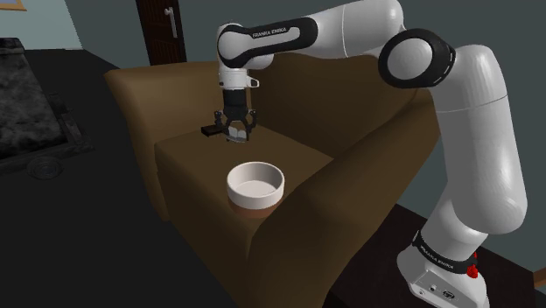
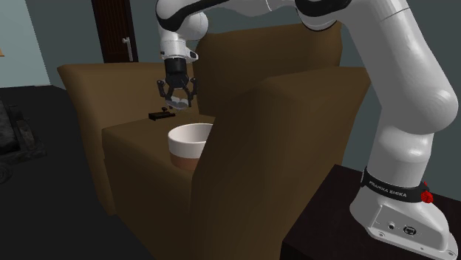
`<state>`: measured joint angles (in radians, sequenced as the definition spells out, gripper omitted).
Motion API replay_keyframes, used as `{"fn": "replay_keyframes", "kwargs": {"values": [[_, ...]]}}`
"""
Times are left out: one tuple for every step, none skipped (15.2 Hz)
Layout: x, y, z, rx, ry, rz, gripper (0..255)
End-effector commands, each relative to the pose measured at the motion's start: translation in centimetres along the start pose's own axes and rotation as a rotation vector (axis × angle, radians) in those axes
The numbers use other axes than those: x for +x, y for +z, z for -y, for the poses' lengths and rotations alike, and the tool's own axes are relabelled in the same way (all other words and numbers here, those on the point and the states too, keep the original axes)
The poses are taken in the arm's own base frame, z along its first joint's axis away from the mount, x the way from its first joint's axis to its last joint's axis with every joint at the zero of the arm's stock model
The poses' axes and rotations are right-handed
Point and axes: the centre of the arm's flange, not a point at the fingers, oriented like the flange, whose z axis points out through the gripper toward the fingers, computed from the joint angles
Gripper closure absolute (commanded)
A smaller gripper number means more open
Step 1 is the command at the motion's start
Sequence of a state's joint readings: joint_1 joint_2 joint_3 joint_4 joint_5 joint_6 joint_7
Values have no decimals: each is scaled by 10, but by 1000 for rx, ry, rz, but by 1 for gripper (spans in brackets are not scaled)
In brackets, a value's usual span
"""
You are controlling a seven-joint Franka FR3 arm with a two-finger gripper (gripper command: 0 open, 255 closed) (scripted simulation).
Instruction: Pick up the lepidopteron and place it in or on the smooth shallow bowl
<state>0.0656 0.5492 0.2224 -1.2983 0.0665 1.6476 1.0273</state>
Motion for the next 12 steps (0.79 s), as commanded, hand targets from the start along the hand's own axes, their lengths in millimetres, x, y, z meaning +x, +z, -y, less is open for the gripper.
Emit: {"fn": "replay_keyframes", "kwargs": {"values": [[-3,-11,-1,0,0,0,255],[-4,-17,-1,0,0,0,255],[-6,-22,-2,0,0,0,255],[-7,-27,-2,0,0,0,255],[-8,-32,-2,0,0,0,255],[-10,-37,-3,0,0,0,255],[-11,-42,-3,0,0,0,255],[-11,-43,-3,0,0,0,255],[-22,-39,-9,0,0,0,255],[-34,-35,-15,0,0,0,255],[-45,-32,-21,0,0,0,255],[-56,-28,-27,0,0,0,255]]}}
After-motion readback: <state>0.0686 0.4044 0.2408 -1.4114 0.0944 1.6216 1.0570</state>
